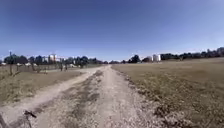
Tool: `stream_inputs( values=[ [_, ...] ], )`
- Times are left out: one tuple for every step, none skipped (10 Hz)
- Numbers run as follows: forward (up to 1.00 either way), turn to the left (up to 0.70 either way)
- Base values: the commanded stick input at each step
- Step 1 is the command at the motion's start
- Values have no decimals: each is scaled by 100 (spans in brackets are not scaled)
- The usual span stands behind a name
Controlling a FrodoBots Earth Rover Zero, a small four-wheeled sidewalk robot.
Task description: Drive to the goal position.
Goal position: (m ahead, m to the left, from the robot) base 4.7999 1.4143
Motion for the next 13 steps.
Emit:
stream_inputs(
  values=[
    [70,3],
    [70,3],
    [70,3],
    [70,3],
    [70,3],
    [70,3],
    [70,0],
    [70,-34],
    [70,-35],
    [70,-21],
    [70,3],
    [70,3],
    [70,3]
  ],
)
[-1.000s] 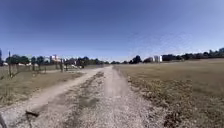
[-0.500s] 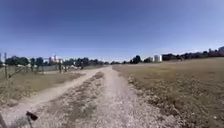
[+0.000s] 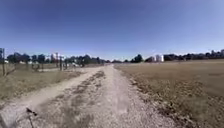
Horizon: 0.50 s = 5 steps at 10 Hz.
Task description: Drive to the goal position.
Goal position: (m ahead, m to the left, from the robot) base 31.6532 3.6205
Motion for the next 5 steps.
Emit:
stream_inputs(
  values=[
    [70,3],
    [70,3],
    [70,3],
    [70,3],
    [70,3]
  ],
)
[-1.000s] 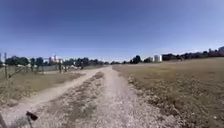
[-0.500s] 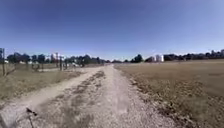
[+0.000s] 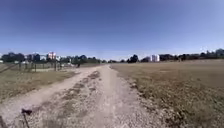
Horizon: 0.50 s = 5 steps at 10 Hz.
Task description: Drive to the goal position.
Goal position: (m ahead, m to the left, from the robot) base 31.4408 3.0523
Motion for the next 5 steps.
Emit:
stream_inputs(
  values=[
    [70,3],
    [70,0],
    [70,-20],
    [70,-25],
    [70,3]
  ],
)
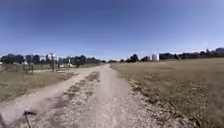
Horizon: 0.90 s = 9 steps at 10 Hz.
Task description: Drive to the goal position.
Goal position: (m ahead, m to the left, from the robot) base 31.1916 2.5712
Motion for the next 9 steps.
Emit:
stream_inputs(
  values=[
    [70,3],
    [70,3],
    [70,3],
    [70,3],
    [70,3],
    [70,3],
    [70,3],
    [70,3],
    [70,3]
  ],
)
